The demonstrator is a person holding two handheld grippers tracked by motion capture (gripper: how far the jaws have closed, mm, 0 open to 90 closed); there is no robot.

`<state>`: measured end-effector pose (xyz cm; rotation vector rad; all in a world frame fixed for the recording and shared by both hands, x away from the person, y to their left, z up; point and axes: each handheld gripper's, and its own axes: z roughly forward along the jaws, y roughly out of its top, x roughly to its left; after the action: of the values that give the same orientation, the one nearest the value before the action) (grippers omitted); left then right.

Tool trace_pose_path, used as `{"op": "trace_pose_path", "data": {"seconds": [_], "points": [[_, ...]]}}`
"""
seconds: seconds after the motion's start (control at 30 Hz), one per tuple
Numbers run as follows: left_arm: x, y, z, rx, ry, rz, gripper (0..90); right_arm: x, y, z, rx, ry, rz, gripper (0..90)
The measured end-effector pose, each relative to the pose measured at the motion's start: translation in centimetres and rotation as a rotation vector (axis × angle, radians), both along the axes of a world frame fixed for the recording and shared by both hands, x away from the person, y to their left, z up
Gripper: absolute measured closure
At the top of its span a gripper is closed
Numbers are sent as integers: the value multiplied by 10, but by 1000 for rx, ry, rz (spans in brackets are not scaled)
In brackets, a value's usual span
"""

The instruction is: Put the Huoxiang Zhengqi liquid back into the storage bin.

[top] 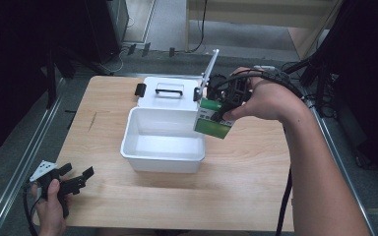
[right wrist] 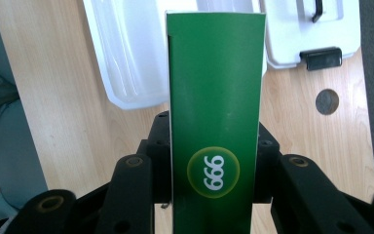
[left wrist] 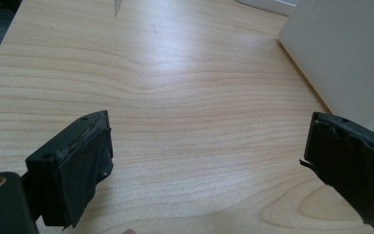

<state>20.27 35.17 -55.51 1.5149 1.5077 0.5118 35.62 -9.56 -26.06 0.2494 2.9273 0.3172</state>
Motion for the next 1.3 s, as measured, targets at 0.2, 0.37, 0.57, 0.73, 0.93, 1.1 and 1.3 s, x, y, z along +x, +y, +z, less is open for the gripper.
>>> {"op": "trace_pose_path", "data": {"seconds": [0.2, 0.37, 0.57, 0.73, 0.93, 1.1, 1.3], "points": [[0, 0, 0, -3, 1, 0, 45, 1, 18, 0, -7, -1, 25, 641], [0, 1, 0, -5, 0, -1, 45, 2, 33, -3, 9, -1, 53, 641], [0, 1, 0, -7, -1, 0, 45, 4, 49, -8, 14, -4, 99, 640], [0, 1, 0, -10, -2, 0, 45, 6, 58, -17, -8, -19, 148, 640], [0, 1, 0, -13, -3, 3, 45, 8, 61, -30, -26, -28, 195, 639], [1, 1, -1, -12, -1, 5, 45, 13, 62, -40, -36, -22, 207, 638], [1, 1, 0, -7, 1, 0, 45, 14, 64, -53, -40, -17, 199, 638]]}}
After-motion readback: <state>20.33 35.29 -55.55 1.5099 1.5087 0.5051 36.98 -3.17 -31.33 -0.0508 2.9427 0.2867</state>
